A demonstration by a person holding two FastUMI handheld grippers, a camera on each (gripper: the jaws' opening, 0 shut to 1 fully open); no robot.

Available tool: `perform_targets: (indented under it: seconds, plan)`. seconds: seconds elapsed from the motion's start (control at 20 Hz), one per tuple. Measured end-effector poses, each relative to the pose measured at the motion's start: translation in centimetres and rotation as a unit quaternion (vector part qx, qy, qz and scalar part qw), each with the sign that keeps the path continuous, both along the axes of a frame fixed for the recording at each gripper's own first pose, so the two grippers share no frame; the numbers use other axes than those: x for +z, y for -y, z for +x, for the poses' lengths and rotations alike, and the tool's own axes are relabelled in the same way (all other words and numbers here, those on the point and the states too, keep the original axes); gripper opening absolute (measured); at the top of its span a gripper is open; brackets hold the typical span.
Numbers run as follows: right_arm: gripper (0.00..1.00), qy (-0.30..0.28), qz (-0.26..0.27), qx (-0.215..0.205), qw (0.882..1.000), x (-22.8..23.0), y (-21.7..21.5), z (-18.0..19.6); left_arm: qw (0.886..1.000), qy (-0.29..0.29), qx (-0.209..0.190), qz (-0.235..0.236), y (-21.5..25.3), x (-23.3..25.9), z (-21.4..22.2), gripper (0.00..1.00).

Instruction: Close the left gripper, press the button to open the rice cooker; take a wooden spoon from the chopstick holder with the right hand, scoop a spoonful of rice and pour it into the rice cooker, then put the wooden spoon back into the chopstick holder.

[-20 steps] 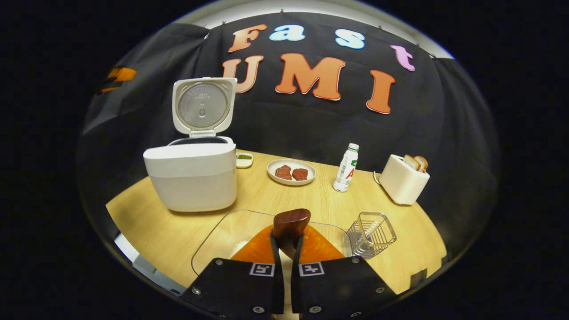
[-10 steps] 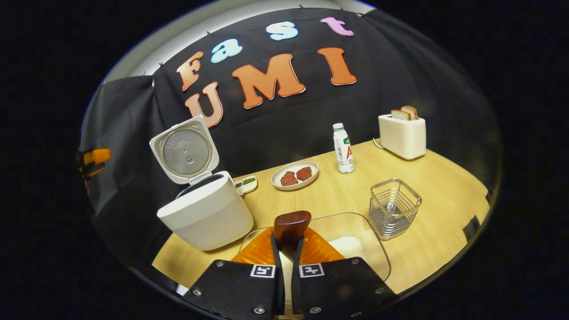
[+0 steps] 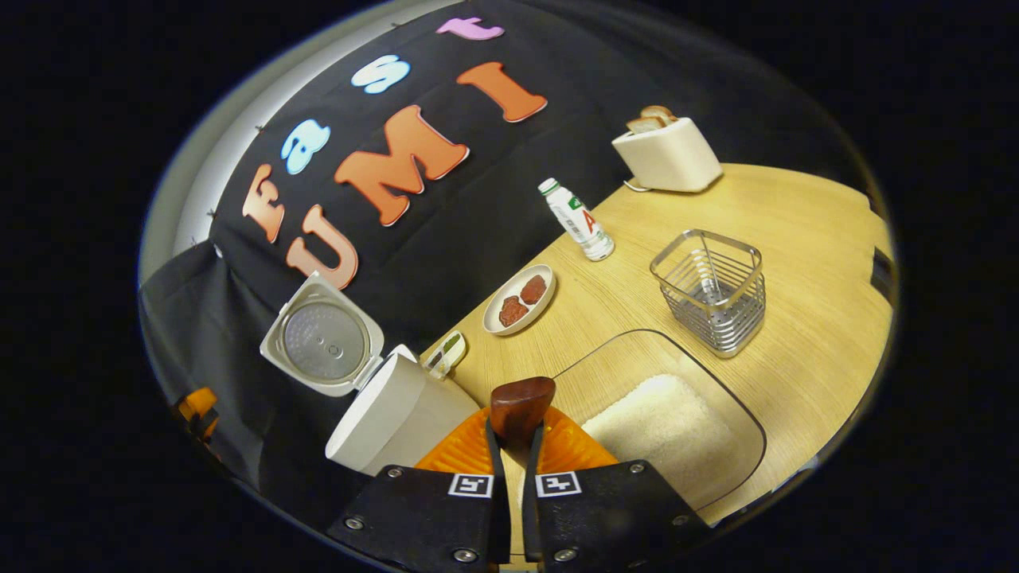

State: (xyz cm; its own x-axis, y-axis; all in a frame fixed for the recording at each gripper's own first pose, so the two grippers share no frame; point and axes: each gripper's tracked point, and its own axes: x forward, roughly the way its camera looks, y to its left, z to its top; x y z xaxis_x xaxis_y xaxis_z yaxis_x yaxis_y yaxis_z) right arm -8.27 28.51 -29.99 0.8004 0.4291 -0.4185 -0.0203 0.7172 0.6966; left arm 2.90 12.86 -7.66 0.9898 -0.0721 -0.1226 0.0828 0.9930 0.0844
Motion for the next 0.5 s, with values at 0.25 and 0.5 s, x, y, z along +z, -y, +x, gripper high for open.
perform_targets:
  seconds: [0.25,0.5]
  plan:
    - [0.06,-0.036,0.049,-0.025,0.998,-0.3,1.6,-0.1,1.0,0.004,-0.001,0.007,0.4,0.3,0.2,1.0]
    - [0.05,-0.055,0.092,-0.05,0.993,0.3,3.5,0.1,1.0,0.015,-0.002,0.003,0.7,1.1,0.5,1.0]
